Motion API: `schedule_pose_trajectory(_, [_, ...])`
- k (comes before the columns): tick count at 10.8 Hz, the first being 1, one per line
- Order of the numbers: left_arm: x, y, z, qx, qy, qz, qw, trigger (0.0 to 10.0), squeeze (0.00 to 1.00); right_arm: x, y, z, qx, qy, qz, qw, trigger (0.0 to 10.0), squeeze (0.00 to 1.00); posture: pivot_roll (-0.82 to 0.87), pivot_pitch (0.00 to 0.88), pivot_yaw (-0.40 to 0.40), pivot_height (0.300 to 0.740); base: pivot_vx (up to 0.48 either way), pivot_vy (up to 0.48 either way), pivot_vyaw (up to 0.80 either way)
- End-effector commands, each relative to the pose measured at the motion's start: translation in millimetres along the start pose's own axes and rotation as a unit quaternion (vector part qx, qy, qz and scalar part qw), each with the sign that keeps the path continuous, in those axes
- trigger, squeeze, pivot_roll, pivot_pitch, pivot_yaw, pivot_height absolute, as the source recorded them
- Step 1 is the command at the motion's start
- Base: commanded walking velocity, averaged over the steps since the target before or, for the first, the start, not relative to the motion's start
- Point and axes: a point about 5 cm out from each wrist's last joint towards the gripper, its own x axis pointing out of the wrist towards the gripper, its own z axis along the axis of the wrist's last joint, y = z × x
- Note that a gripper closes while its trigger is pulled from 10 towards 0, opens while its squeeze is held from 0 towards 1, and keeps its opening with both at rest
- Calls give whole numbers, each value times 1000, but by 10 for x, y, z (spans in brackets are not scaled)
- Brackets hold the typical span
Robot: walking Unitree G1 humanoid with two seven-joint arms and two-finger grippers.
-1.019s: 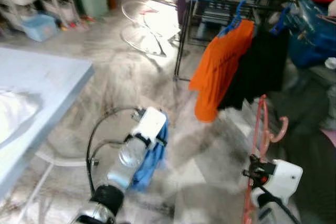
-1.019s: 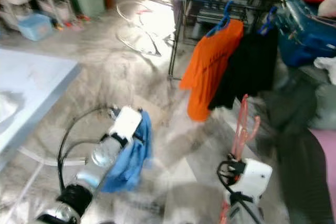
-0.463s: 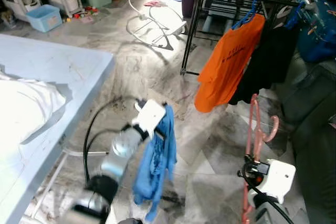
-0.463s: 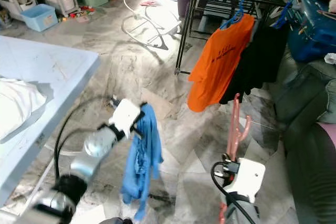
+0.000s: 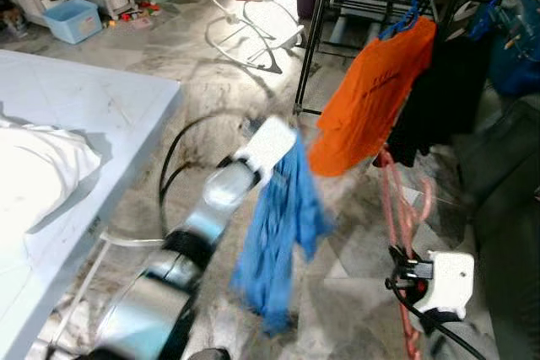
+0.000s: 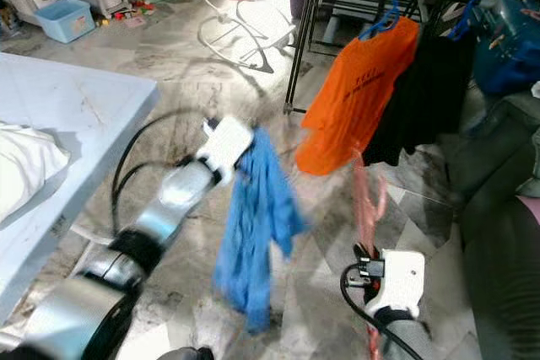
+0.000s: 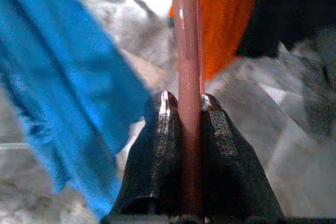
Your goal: Hang hanger
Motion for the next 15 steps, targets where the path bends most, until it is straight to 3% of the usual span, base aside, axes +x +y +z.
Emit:
schedule_pose_trajectory(1, [36, 25, 19, -12, 8, 15, 1000, 10000, 0, -27, 41, 84, 3, -11, 30, 999, 10000, 0, 58, 111, -52, 740, 0, 0, 0])
schedule_pose_trajectory(2, [123, -49, 99, -12, 10, 24, 1000, 10000, 0, -156, 180, 184, 6, -6, 130, 991, 10000, 0, 49, 109, -50, 740, 0, 0, 0])
schedule_pose_trajectory(4, [157, -127, 123, 15, 12, 37, 999, 10000, 0, -305, 343, 170, 18, 30, 220, 975, 10000, 0, 51, 112, -47, 740, 0, 0, 0])
schedule_pose_trajectory(5, [142, -45, 49, 64, 45, 100, 992, 10000, 0, -342, 344, 112, 1, 49, 225, 973, 10000, 0, 51, 115, -45, 740, 0, 0, 0])
schedule_pose_trajectory(6, [131, 54, 7, 69, 70, 144, 985, 10000, 0, -370, 324, 62, -11, 65, 223, 972, 10000, 0, 49, 117, -42, 740, 0, 0, 0])
schedule_pose_trajectory(7, [113, 229, -27, 50, 108, 211, 970, 10000, 0, -398, 295, -3, -23, 93, 221, 971, 10000, 0, 48, 118, -39, 740, 0, 0, 0])
schedule_pose_trajectory(8, [107, 297, -31, 41, 122, 234, 964, 10000, 0, -424, 291, -46, -35, 115, 226, 967, 10000, 0, 48, 118, -39, 740, 0, 0, 0])
schedule_pose_trajectory(9, [118, 297, -22, 35, 124, 231, 964, 10000, 0, -451, 290, -100, -49, 136, 235, 961, 10000, 0, 46, 118, -36, 740, 0, 0, 0])
schedule_pose_trajectory(12, [199, 166, 86, 18, 104, 195, 975, 10000, 0, -451, 388, -188, -36, 155, 267, 950, 10000, 0, 54, 125, -32, 740, 0, 0, 0])
schedule_pose_trajectory(15, [182, 131, 95, -28, 86, 161, 983, 10000, 0, -351, 320, -181, -44, 150, 262, 952, 10000, 0, 62, 133, -29, 740, 0, 0, 0])
